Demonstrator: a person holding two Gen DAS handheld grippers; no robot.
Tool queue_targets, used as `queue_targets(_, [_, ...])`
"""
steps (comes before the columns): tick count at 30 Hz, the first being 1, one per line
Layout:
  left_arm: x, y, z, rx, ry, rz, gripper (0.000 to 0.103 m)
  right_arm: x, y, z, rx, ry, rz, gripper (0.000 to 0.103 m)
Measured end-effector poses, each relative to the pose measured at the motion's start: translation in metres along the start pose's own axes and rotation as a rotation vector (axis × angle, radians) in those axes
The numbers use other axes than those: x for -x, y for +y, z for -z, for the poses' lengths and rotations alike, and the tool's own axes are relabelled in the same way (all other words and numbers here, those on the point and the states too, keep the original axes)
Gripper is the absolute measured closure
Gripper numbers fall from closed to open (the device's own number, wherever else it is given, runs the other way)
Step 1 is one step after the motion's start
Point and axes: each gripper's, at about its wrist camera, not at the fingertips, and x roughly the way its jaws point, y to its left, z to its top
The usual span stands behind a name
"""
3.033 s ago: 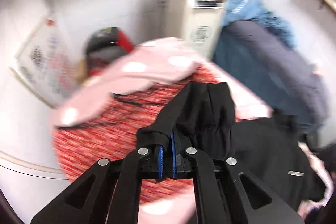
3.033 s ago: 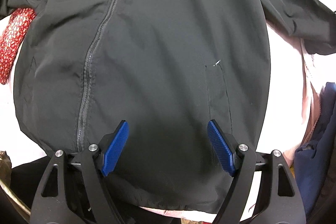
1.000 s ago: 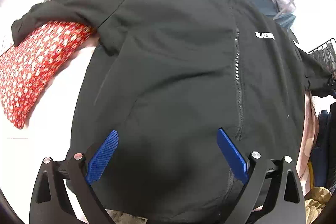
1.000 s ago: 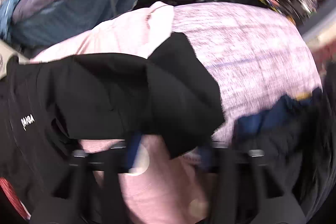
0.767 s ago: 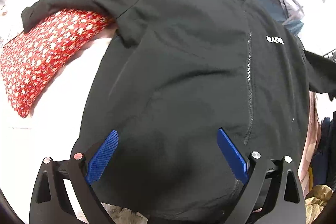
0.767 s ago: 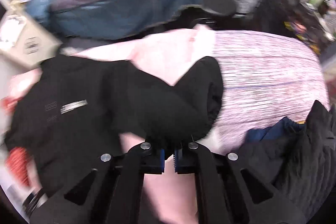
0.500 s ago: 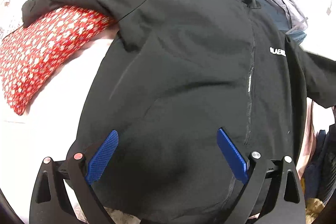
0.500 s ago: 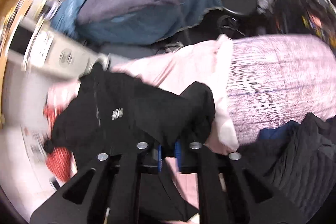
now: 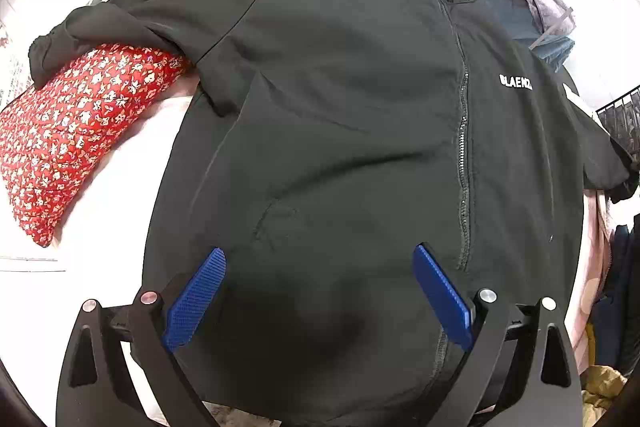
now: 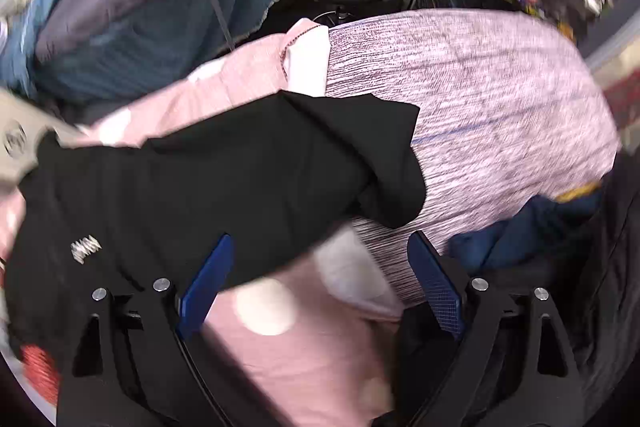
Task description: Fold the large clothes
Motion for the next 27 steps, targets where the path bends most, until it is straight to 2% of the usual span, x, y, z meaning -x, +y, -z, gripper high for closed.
queue_targets(5, [-0.003,-0.002,-0.001,-0.006,0.010,0.001,0.010,-0.033,0.003,-0.013,0.183,0.020,0.228,0.015])
queue_targets(7, [-0.005,-0.004,0.000,-0.004,0.018,0.005,0.010,-0.047,0.003,-0.017,0.240,0.037,0.277,0.015])
queue_targets(9, [-0.005,-0.005,0.002,-0.002,0.021,0.007,0.010,-0.061,0.003,-0.019,0.265,0.078,0.263,0.023])
queue_targets(11, [-0.005,-0.006,0.004,-0.006,0.022,0.004,0.010,-0.074,0.003,-0.020,0.271,0.121,0.247,0.051])
queue_targets(12, [-0.004,-0.005,0.004,-0.008,0.021,0.002,0.010,-0.076,0.003,-0.022,0.270,0.127,0.243,0.060])
queue_targets(13, [-0.004,-0.004,0.005,-0.007,0.019,-0.001,0.010,-0.077,0.003,-0.022,0.267,0.129,0.236,0.076])
queue_targets(14, [-0.003,-0.002,0.005,-0.004,0.018,-0.005,0.010,-0.073,0.001,-0.025,0.250,0.129,0.213,0.083])
queue_targets(17, [-0.005,0.003,0.004,0.025,0.021,-0.003,0.010,-0.053,-0.010,-0.036,0.171,0.128,0.095,0.093])
queue_targets(19, [-0.006,0.005,0.002,0.037,0.024,0.001,0.010,-0.028,-0.028,-0.050,0.089,0.118,-0.016,0.098])
queue_targets(22, [-0.004,0.004,-0.001,0.038,0.012,0.008,0.010,0.008,-0.058,-0.070,0.013,0.057,-0.046,0.100])
queue_targets(24, [-0.004,0.003,-0.003,0.035,0.006,0.015,0.010,0.035,-0.090,-0.086,-0.032,0.009,-0.019,0.100])
queue_targets(26, [-0.004,0.002,-0.004,0.032,0.004,0.023,0.010,0.046,-0.122,-0.098,-0.090,-0.009,-0.011,0.100])
queue_targets(27, [-0.005,0.002,-0.004,0.030,0.004,0.026,0.010,0.053,-0.140,-0.102,-0.139,-0.006,-0.037,0.100])
